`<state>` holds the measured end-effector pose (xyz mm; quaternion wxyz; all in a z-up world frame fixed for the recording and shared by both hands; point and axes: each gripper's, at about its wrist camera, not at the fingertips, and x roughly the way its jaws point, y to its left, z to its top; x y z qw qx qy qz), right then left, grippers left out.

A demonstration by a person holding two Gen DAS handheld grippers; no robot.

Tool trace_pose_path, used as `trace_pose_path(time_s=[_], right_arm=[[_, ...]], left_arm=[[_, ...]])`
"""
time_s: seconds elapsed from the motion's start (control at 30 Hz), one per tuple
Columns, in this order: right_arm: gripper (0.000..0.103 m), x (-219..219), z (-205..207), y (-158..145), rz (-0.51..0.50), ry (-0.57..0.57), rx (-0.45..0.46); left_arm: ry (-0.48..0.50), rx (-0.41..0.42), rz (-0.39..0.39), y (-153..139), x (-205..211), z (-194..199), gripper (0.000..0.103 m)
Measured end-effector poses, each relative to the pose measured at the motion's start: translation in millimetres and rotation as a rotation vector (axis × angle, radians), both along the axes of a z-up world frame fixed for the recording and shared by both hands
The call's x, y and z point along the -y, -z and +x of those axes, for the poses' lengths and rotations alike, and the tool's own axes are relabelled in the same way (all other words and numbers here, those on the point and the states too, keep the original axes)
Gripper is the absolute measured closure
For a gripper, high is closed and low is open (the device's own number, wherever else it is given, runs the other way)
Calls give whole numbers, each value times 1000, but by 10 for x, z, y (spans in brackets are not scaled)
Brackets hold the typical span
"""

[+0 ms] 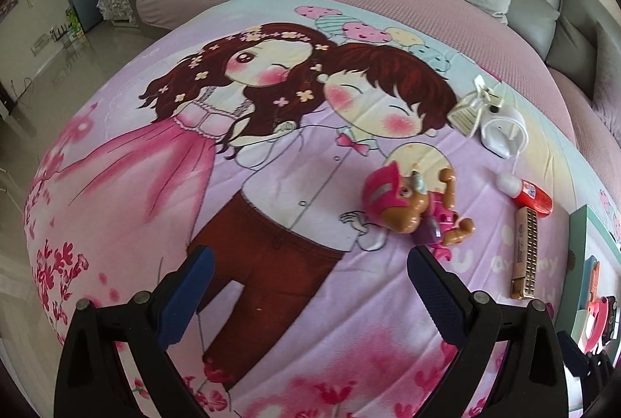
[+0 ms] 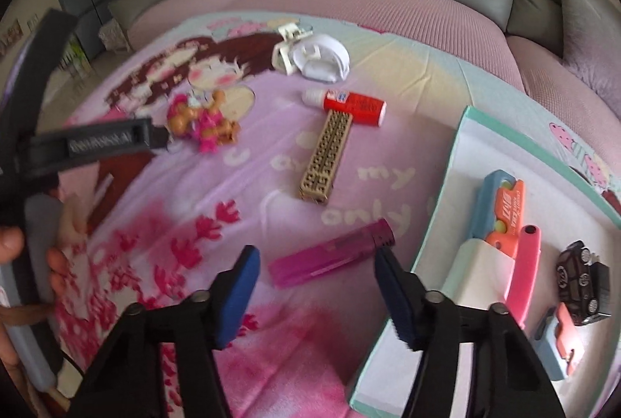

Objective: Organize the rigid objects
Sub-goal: 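Withdraw both open tools from the box toward the remaining objects, then move left tool to pink toy dog figure while right tool approaches pink lighter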

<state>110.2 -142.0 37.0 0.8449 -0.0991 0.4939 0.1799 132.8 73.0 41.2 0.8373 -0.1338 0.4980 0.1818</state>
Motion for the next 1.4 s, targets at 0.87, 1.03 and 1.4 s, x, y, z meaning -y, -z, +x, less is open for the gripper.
trace_pose_path(time_s=[0.87,1.03,1.4], right_arm=[[56,-321,54,117,43,-82,-20],[56,-402,28,96,39,-102,-4],[32,-137,164,37,18,37,61]], left_arm=[[-5,-6,-22,42,-69,-17,4],[-5,-9,-24,58,-86,-10,4],[-1,-8,-35,91,-93,-9,4]])
